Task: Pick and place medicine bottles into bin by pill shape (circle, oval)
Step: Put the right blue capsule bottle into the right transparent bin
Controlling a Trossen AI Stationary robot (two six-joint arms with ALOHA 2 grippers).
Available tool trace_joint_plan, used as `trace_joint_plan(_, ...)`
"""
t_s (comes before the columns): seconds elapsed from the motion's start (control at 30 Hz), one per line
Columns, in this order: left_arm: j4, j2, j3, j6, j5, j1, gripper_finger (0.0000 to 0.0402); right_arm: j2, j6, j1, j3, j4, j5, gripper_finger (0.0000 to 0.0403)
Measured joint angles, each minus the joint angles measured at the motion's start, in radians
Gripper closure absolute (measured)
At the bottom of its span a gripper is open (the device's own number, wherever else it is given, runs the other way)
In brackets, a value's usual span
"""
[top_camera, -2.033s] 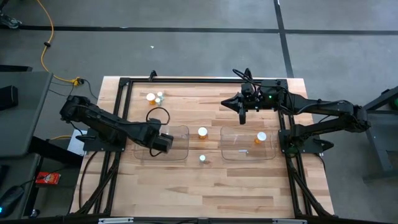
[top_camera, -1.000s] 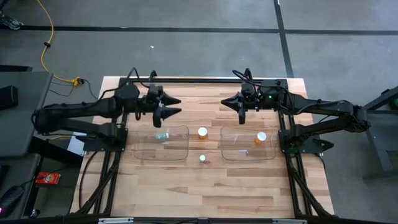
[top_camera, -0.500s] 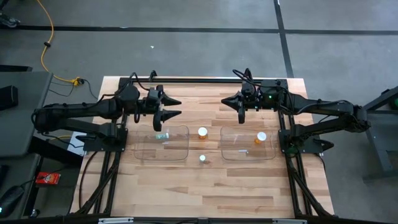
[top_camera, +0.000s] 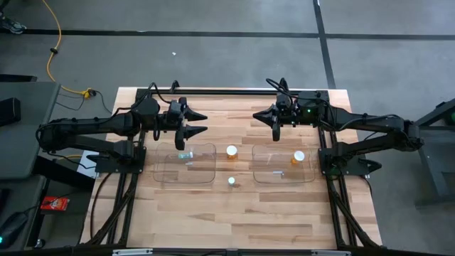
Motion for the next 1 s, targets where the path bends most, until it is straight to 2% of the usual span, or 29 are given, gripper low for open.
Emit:
trace_joint_plan(0.13,0.0,0.0,0.0,0.0,-0.001,0.0,0.0202,0.0,0.005,0.0,0.0,0.0,0.001,0.0402)
trace_joint_plan(0.3,0.0,0.0,0.0,0.0,-0.001,0.0,0.0202,0.0,0.15,-0.023,0.035,-0.081,0.085,0.0391)
trace_joint_plan(0.4,0.0,0.0,0.0,0.0,-0.001,0.0,0.0202,0.009,0.174,-0.066,0.099,-0.252,0.13,0.0356)
trace_joint_plan(0.53,0.0,0.0,0.0,0.0,-0.001,0.0,0.0202,0.039,0.217,-0.135,0.175,-0.497,0.228,0.0281)
trace_joint_plan(0.63,-0.001,0.0,0.0,0.0,-0.001,0.0,0.0202,0.066,0.276,-0.194,0.189,-0.66,0.283,0.0221)
trace_joint_plan(0.73,-0.002,0.0,0.0,0.0,-0.001,0.0,0.0202,0.08,0.342,-0.258,0.158,-0.788,0.295,0.0173)
trace_joint_plan(0.83,-0.004,0.0,0.0,0.0,-0.001,0.0,0.0202,0.092,0.432,-0.323,0.099,-0.865,0.296,0.0146)
trace_joint_plan(1.0,-0.005,0.0,0.0,0.0,-0.013,0.0,0.0202,0.093,0.461,-0.427,-0.018,-0.815,0.308,0.0141)
